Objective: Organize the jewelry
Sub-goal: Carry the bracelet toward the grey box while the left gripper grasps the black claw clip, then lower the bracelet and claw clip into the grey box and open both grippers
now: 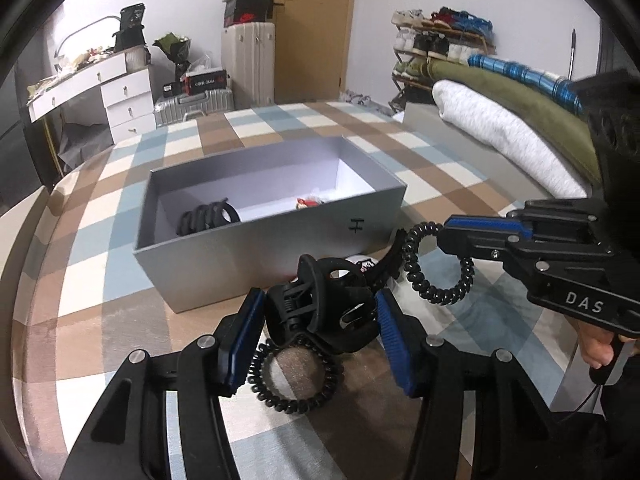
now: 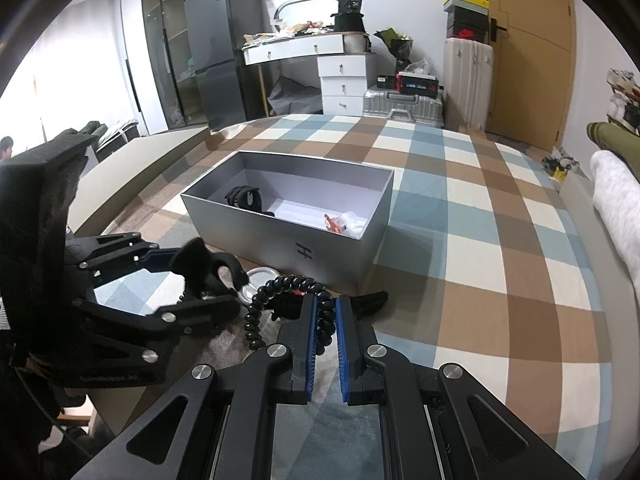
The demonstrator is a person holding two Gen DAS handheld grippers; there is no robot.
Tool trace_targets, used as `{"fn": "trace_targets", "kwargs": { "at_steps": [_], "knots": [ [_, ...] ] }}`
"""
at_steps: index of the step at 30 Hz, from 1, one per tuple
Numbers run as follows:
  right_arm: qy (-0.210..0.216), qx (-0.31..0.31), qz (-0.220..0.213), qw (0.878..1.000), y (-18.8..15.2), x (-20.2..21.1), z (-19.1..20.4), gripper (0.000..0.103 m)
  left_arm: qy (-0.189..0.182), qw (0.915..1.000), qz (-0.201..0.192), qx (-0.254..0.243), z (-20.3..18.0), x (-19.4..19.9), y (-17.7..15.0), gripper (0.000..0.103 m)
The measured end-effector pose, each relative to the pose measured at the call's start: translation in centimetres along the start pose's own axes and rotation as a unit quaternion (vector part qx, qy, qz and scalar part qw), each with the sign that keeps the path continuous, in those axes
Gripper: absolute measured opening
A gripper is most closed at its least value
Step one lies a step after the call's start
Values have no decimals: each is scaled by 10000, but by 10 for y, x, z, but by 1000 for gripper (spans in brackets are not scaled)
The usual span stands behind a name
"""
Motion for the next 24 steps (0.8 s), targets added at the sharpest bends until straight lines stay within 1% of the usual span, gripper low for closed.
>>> {"fn": "trace_targets", "kwargs": {
  "at_steps": [9, 13, 20, 24],
  "knots": [
    [-31, -116, -242, 9996, 7, 6, -2, 8, 5, 9992, -352, 163, 11, 15, 13, 50],
    [-57, -163, -377, 9991, 12, 9, -3, 8, 70, 9985, -487, 258, 21, 21, 18, 50],
    [-80, -236, -508, 9984, 28, 7, -5, 8, 75, 9954, -747, 596, 39, 28, 36, 50],
    [-49, -371, -680, 9970, 41, 6, -7, 8, 91, 9942, -847, 658, 44, 26, 47, 50]
  ]
}}
Point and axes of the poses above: each gripper's, at about its wrist camera, not at the fingertips, and x roughly against the way its jaws point, z to its left, y to its top, the point moved 7 cm from there along -x, roughly the way its jaws point, and after that the axes turned 12 degrees about x, right-handed, at the moved point
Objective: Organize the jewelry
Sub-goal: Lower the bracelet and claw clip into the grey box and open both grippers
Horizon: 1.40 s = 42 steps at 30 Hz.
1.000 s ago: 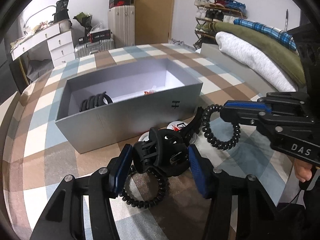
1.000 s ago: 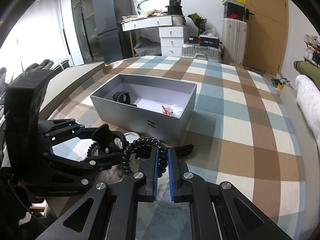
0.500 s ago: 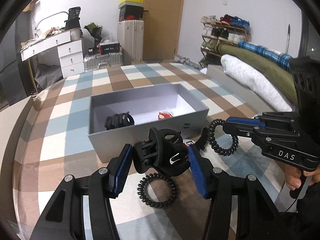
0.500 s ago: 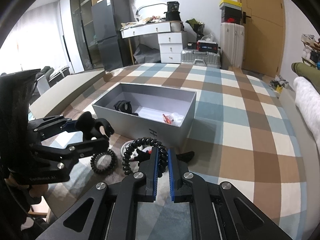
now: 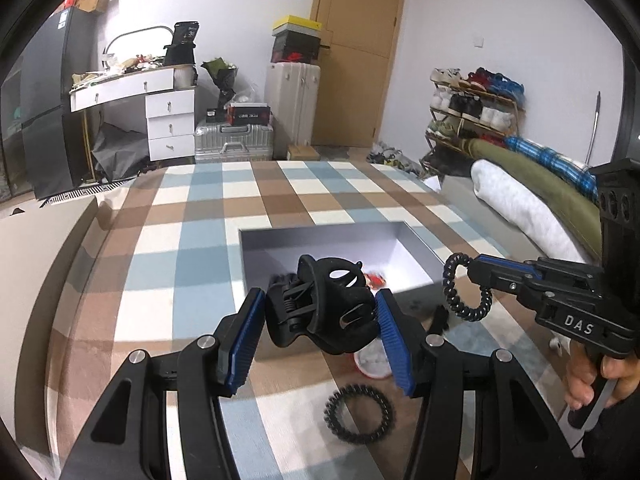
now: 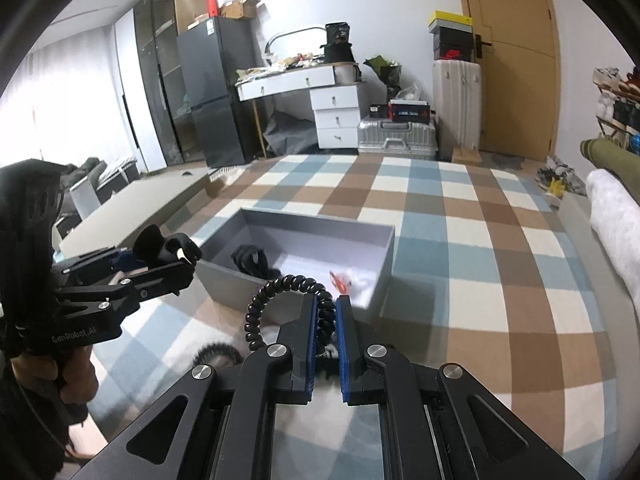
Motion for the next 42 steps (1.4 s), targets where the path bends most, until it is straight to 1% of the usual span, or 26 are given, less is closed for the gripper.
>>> {"fn": "trace_targets", "kwargs": {
  "at_steps": [2, 5, 12, 14, 18, 20, 22, 26, 29, 33, 36, 38, 39, 42],
  "knots": [
    [39, -150, -119, 9998, 8, -2, -2, 8, 35, 10000, -28, 1, 2, -5, 5, 50],
    [65, -362, -173, 9992, 14, -9, -8, 8, 78, 10000, -55, -20, 3, -11, 11, 50],
    [57, -767, -56, 9970, 16, -33, -23, 8, 217, 9996, -75, -164, 1, -29, 16, 50],
    [11, -721, -28, 9974, 17, -38, -22, 8, 258, 9994, -97, -196, 4, -29, 17, 50],
    [-113, -388, 0, 9992, 24, -46, -13, 8, 329, 9994, -58, -83, 14, -33, 18, 50],
    [-92, -383, 29, 9992, 25, -51, -12, 8, 379, 9992, 32, -119, 17, -39, 16, 50],
    [-174, -372, 33, 9991, 26, -57, -11, 8, 420, 9990, 63, -163, 16, -43, 15, 50],
    [-267, -232, 182, 9992, 24, -71, -7, 8, 395, 9990, 104, -188, 13, -46, 14, 50],
    [-359, -196, 196, 9990, 22, -76, -9, 8, 382, 9989, 131, -241, 9, -48, 12, 50],
    [-424, -297, 271, 9983, 18, -80, -17, 8, 402, 9984, 175, -352, 5, -51, 9, 50],
    [-428, -336, 290, 9981, 15, -80, -19, 8, 419, 9982, 162, -404, 3, -52, 8, 50],
    [-387, -339, 331, 9981, 14, -81, -19, 9, 611, 9967, 74, -528, 2, -52, 6, 50],
    [-360, -325, 335, 9983, 14, -81, -18, 9, 644, 9960, 72, -610, 0, -53, 5, 50],
    [-310, -297, 364, 9984, 15, -82, -15, 9, 587, 9962, 117, -633, -3, -56, 1, 51]
  ]
}}
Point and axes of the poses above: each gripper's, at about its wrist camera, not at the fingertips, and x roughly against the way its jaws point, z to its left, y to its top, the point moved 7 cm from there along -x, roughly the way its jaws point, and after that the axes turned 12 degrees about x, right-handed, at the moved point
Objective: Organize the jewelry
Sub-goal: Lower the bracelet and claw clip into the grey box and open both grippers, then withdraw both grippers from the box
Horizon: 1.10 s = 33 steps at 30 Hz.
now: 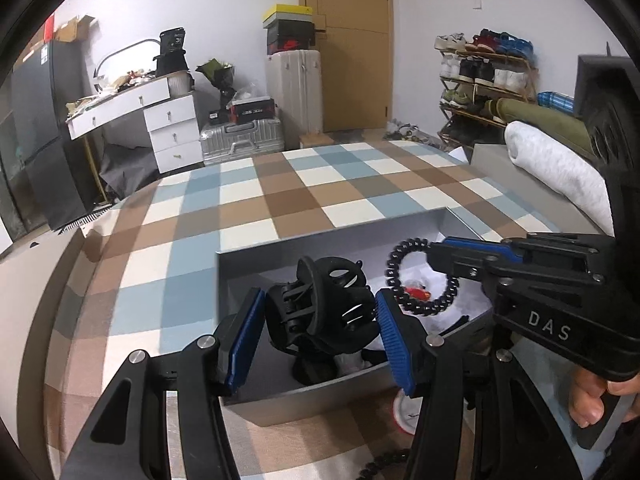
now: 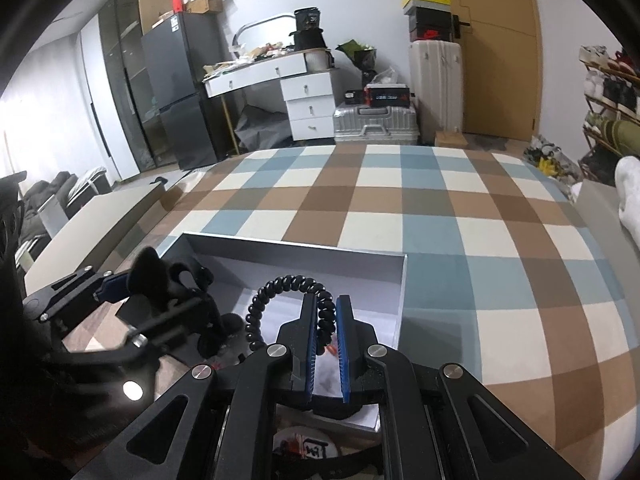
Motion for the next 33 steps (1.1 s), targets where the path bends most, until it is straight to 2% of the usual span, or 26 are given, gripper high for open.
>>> {"fn": "trace_targets", "kwargs": {
  "at_steps": [8, 12, 14, 16, 18, 19, 20, 22, 24, 25, 29, 33],
  "knots": [
    [-5, 92, -145, 9999, 1, 10, 3, 11, -6, 9999, 87, 130, 2, 0, 1, 51],
    [-58, 96, -225, 9997, 3, 25, -1, 11, -211, 9995, 71, 207, -2, 11, 2, 51],
    [-28, 63, -267, 9996, 3, 33, -3, 16, -262, 9993, 131, 225, -3, 17, 1, 54],
    [-42, 33, -333, 9994, 3, 42, -5, 33, -285, 9991, 147, 263, -4, 24, 2, 70],
    [-78, 50, -410, 9991, 3, 53, -6, 45, -378, 9986, 77, 359, -1, 35, 3, 80],
    [-80, 77, -416, 9991, 3, 58, -6, 55, -410, 9983, 56, 401, -1, 39, 3, 83],
    [-121, 93, -446, 9989, 3, 63, -6, 61, -447, 9980, 30, 452, 1, 46, 2, 83],
    [-189, 117, -532, 9983, 2, 71, -6, 89, -418, 9977, 40, 538, 5, 52, -2, 87],
    [-182, 219, -530, 9982, -1, 79, -3, 103, -361, 9974, 58, 627, 11, 59, -10, 97],
    [-190, 300, -495, 9981, -3, 81, -1, 103, -358, 9971, 48, 668, 13, 62, -13, 102],
    [-414, 746, -182, 9962, -17, 81, 7, 103, -423, 9967, 90, 693, 16, 65, -25, 102],
    [-335, 827, -70, 9960, -29, 75, 8, 103, -307, 9970, 169, 690, 15, 61, -25, 102]
  ]
}}
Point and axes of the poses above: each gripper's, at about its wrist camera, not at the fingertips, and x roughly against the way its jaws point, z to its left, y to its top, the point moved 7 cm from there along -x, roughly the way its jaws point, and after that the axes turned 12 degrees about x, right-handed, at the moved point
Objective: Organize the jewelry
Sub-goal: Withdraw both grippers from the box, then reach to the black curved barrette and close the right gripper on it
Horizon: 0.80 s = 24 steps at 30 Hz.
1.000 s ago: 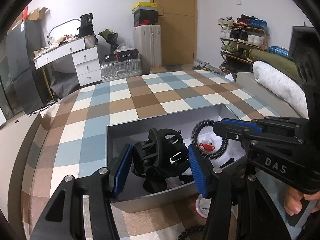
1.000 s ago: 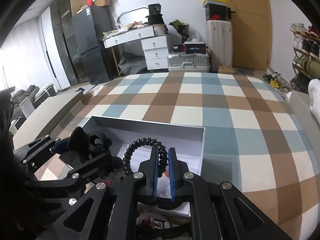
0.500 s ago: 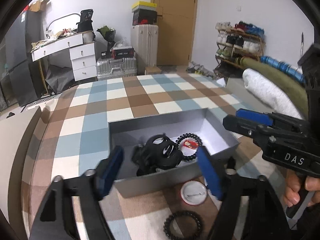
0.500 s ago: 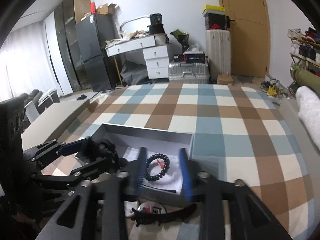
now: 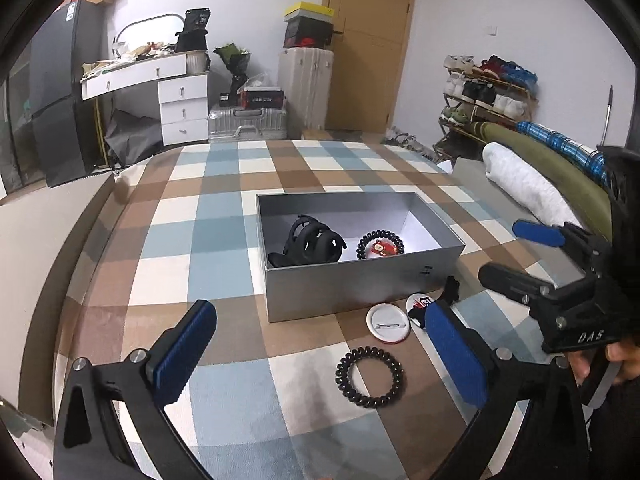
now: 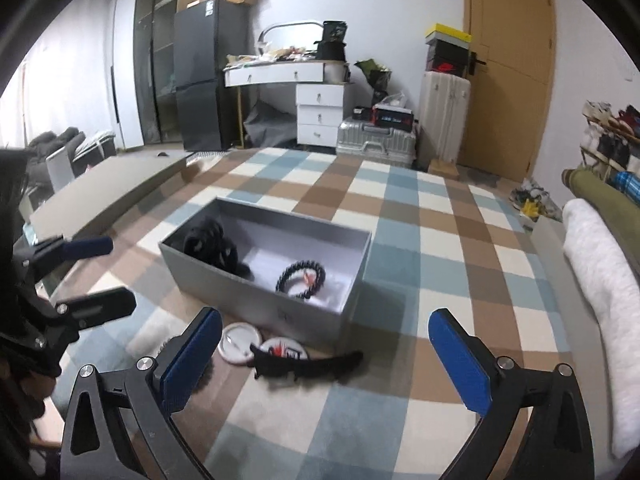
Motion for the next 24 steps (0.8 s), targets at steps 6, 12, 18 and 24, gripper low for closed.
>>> {"fn": "trace_targets", "kwargs": {
  "at_steps": [6, 12, 18, 24],
  "knots": [
    [54, 19, 291, 9996, -11, -7, -2, 103, 105, 9997, 64, -211, 1, -3, -7, 102],
    [80, -51, 506, 9987, -21, -13, -4, 103, 54, 9998, 169, -110, 5, -7, -12, 102],
    [230, -45, 710, 9972, -31, -25, 2, 103, 157, 9991, 201, -348, 3, -9, -20, 102],
    [410, -137, 799, 9959, -36, -33, 6, 103, 133, 9986, 458, -222, 7, -18, -27, 102]
  ]
}}
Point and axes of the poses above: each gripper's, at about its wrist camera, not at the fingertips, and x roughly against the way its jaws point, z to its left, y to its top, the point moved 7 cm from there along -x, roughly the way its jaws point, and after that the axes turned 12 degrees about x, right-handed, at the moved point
